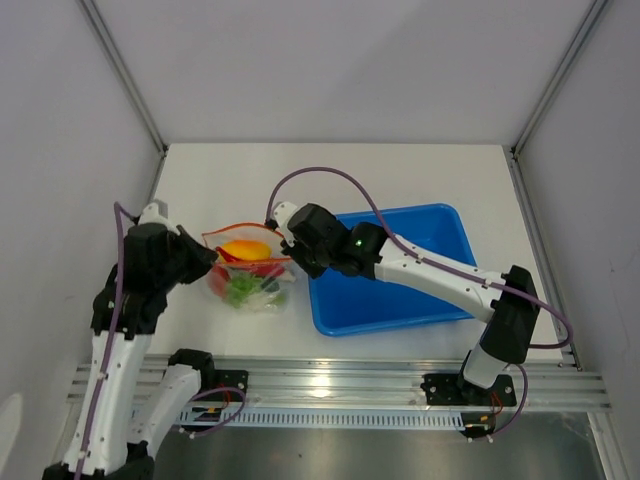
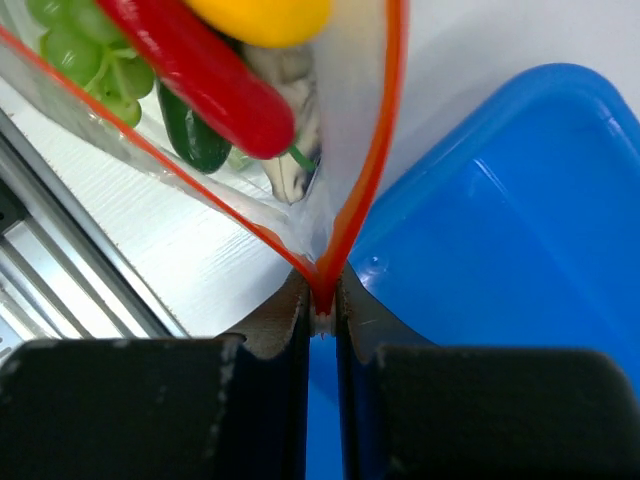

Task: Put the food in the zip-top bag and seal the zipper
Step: Adjust the zipper food storage bag at the center of the board.

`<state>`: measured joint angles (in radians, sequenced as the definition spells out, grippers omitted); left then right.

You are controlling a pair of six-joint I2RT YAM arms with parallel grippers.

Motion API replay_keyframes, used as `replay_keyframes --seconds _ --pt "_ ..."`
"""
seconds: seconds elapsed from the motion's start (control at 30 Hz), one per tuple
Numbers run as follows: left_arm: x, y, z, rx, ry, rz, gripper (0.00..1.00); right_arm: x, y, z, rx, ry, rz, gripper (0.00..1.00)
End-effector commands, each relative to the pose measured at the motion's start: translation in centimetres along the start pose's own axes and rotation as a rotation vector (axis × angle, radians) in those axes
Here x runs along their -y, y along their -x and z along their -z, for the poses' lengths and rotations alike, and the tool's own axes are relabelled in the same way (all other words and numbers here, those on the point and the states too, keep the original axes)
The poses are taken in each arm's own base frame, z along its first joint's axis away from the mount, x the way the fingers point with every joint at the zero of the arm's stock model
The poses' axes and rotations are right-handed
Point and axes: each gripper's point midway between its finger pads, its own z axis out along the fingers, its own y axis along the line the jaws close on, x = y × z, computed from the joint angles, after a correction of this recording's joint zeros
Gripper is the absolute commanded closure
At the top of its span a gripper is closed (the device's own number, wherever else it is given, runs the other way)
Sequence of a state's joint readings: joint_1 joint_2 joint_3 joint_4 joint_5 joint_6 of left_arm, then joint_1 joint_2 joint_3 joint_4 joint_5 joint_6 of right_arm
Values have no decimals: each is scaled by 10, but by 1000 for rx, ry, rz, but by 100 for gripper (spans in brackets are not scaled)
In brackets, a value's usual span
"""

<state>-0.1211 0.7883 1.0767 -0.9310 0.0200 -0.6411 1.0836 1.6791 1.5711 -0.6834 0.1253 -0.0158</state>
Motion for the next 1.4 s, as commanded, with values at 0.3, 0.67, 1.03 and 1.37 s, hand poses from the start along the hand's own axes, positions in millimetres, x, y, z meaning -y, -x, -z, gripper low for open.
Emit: replay_keyframes --seconds 0.3,0.67,1.03,1.37 --pt "-52 -88 6 -64 28 229 99 10 8 20 91 2 -57 100" --pt "-40 -31 59 191 -9 280 96 5 52 55 225 38 21 100" --pt "-58 -80 54 167 -98 344 51 -33 16 49 196 174 77 100" --pt "28 -18 104 312 -451 -83 16 -44 23 57 221 229 104 100"
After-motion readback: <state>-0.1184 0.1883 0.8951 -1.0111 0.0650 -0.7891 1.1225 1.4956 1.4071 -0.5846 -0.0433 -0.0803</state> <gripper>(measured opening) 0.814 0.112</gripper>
